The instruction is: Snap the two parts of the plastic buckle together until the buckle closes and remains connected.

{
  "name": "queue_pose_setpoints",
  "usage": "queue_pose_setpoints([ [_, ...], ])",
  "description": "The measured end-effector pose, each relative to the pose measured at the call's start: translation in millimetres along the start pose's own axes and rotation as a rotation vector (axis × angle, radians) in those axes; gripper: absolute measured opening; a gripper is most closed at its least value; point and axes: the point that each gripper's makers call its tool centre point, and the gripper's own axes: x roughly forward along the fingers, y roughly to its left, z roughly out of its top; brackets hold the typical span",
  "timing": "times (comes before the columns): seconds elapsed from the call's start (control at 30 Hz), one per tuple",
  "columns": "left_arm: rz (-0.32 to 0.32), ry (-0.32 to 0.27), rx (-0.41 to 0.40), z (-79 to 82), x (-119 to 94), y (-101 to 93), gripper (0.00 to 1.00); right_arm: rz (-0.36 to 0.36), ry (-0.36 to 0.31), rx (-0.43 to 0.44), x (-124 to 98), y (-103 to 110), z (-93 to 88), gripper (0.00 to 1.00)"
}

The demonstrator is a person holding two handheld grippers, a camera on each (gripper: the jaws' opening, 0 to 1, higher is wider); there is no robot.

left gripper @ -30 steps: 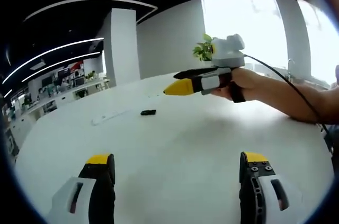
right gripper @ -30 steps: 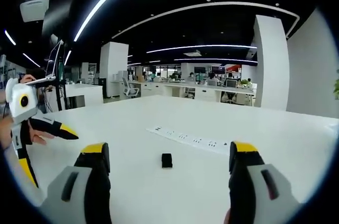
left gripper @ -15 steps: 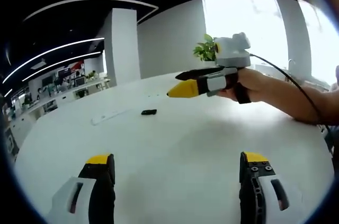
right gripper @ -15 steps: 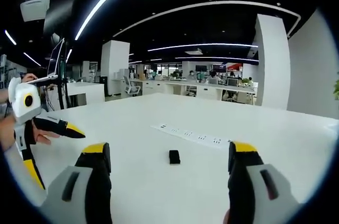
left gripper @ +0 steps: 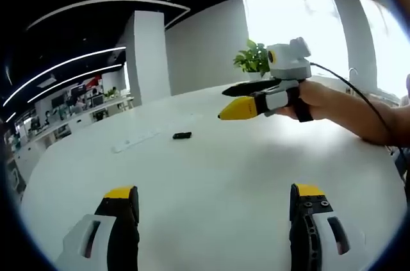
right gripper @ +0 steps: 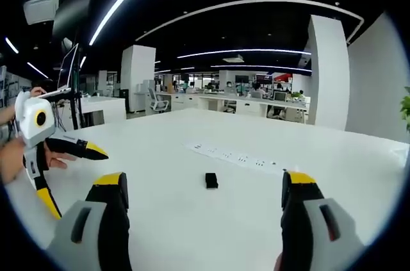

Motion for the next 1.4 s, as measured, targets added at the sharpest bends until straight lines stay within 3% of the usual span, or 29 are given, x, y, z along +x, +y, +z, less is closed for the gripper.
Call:
queue_pose_setpoints([
  [0.4,0.007,-0.027,0.007,6.3,-4,0.9,0.99,-0.01,0.039,-0.04,-22,3,-12.7,1.0],
  [0.83,-0.003,-0.014,0.033,2.6,0,-2.7,0.99,-0.004,0.022,-0.032,-38,9,-9.7,1.0],
  [1.4,-0.017,-0.012,0.049,4.9,13,11.1,0.99,0.004,0.017,-0.034,-68,11,-16.2,1.0],
])
